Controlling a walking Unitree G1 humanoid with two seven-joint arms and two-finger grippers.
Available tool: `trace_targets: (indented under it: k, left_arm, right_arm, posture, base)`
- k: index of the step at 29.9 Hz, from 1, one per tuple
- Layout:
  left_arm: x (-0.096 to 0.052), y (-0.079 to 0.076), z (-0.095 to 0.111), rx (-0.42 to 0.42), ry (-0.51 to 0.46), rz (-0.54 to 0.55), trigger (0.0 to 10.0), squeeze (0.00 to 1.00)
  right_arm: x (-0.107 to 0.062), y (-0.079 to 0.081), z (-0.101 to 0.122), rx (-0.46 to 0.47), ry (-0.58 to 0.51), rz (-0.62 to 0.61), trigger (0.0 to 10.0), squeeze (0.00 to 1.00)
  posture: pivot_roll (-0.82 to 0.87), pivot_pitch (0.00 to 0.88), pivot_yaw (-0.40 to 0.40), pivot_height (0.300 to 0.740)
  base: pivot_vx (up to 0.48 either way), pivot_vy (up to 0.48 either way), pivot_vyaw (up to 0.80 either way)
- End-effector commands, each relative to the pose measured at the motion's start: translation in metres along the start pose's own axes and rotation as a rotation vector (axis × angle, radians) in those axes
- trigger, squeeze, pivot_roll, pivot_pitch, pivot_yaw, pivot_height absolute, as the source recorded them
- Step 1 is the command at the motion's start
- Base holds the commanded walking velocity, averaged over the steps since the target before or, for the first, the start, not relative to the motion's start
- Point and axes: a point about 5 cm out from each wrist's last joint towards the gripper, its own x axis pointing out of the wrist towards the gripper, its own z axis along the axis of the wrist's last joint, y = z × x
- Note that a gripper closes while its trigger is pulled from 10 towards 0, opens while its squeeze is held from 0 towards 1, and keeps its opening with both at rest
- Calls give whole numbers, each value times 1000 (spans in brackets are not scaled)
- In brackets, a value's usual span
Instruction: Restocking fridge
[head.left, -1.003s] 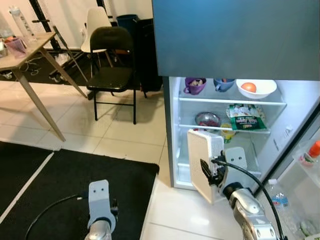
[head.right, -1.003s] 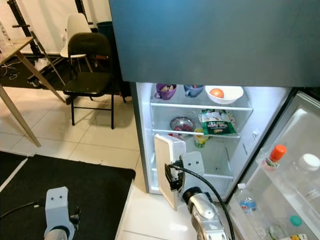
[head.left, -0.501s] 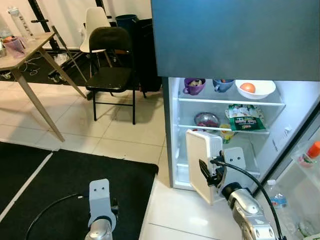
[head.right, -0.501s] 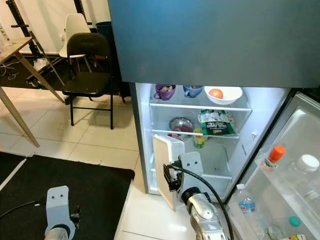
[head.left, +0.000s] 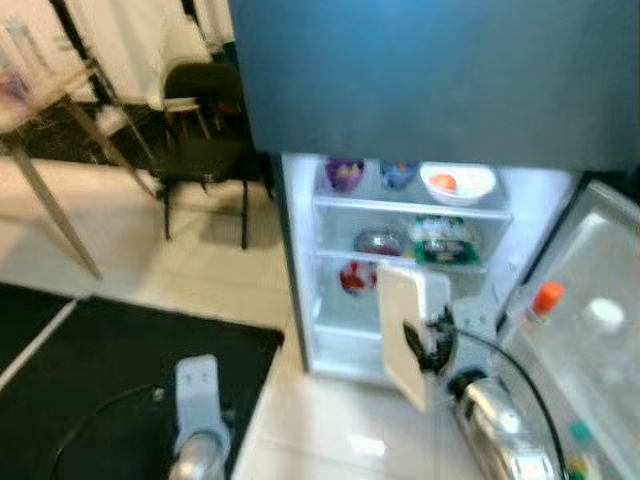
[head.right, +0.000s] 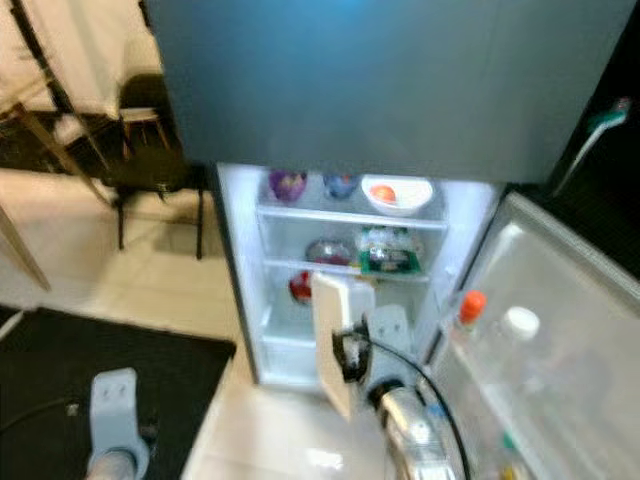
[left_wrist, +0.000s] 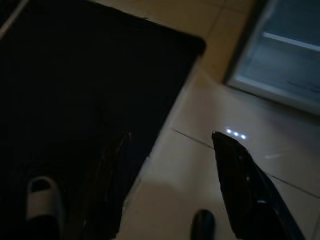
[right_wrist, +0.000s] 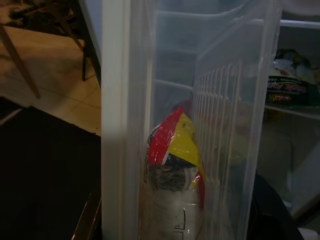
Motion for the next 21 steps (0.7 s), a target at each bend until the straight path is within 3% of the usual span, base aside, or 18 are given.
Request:
trace_targets:
  k: [1, 21]
  left_arm:
    - [-1, 3, -5, 14, 17, 14, 10000, 0]
    - [-1, 5, -3, -9, -12, 25, 10000, 0]
  right_arm:
    - [0, -1, 2, -5, -9, 3, 10000, 0]
    - [0, -1, 2, -9, -8, 13, 10000, 0]
  posture:
    - [-71, 133, 57, 736]
    - [-71, 128, 57, 736]
  base:
    - [0, 0, 0]
    - [28, 0, 0]
